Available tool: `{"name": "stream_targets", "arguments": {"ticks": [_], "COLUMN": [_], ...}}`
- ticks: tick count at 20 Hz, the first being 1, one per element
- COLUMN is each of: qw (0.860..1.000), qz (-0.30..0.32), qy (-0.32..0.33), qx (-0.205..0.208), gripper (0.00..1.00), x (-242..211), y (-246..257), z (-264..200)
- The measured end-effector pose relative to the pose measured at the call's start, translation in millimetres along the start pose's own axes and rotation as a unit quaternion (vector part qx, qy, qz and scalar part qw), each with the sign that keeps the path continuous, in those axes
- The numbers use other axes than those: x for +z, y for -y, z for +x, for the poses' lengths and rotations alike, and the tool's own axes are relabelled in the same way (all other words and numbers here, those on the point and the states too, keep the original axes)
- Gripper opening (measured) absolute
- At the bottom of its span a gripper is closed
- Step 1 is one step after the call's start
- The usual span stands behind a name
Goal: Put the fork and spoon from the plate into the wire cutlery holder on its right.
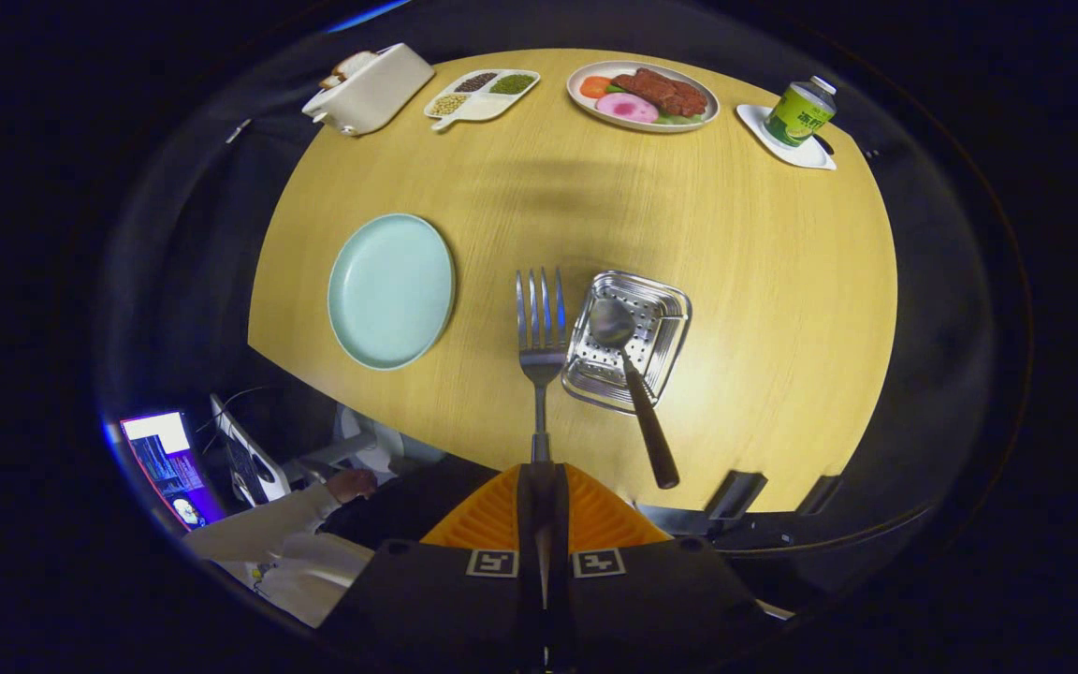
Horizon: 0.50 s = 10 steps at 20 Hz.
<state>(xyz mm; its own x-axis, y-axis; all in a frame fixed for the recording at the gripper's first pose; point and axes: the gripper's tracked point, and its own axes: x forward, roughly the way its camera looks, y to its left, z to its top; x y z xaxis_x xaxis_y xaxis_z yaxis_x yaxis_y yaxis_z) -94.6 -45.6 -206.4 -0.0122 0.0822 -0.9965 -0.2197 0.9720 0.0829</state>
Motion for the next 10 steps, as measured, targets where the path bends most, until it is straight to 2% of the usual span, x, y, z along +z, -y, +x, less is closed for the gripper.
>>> {"name": "stream_targets", "arguments": {"ticks": [5, 10], "qw": [0.997, 0.99], "qz": [0.025, 0.02], "qy": [-0.067, -0.135], "qx": [0.001, -0.027], "gripper": [0.06, 0.06], "x": [-9, -12], "y": [15, 35], "z": [4, 7]}}
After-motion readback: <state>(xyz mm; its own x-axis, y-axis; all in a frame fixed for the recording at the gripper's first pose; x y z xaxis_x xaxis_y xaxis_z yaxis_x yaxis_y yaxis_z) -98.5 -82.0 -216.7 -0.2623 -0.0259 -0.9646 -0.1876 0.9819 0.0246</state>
